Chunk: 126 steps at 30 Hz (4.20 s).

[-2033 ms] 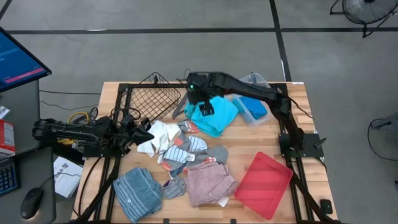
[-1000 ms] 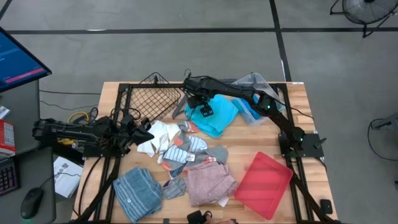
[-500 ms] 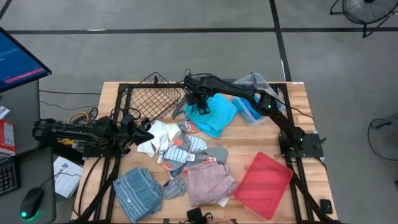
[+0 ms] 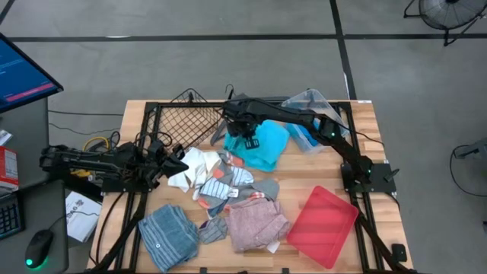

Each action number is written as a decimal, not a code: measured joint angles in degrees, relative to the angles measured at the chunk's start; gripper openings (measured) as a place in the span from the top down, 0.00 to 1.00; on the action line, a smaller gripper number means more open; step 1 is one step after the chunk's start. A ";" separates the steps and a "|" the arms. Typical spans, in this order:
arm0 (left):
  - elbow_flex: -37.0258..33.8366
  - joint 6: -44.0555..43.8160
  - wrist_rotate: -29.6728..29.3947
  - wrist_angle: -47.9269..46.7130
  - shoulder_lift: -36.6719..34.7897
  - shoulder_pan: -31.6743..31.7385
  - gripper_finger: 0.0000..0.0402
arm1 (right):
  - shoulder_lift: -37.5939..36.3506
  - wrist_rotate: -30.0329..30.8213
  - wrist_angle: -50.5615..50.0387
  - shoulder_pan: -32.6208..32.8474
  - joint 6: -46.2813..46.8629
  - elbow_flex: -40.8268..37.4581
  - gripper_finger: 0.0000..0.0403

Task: Pick & Place Cloths
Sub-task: Put the light blue shorts into the transparent bin

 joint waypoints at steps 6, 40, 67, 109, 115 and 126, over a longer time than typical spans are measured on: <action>-0.01 0.00 0.02 -0.03 0.00 -0.01 1.00 | -3.86 -0.27 -3.05 3.95 5.70 0.07 0.99; -0.01 0.00 0.02 -0.01 0.00 0.00 1.00 | -3.34 -4.35 0.58 -5.07 16.81 -4.55 0.07; -0.01 0.00 0.02 0.00 0.00 -0.02 1.00 | -3.73 -9.69 11.86 -6.10 21.43 -20.20 0.74; -0.01 0.00 0.04 -0.01 0.00 -0.02 1.00 | -34.57 4.01 -6.21 -2.36 62.84 -17.42 0.93; 0.01 0.00 0.02 0.01 0.00 -0.02 1.00 | -40.13 9.99 -13.87 -2.30 67.80 -17.40 0.93; -0.01 0.00 0.02 0.01 0.00 0.00 1.00 | -46.63 17.69 -23.02 -5.24 72.67 -17.46 0.93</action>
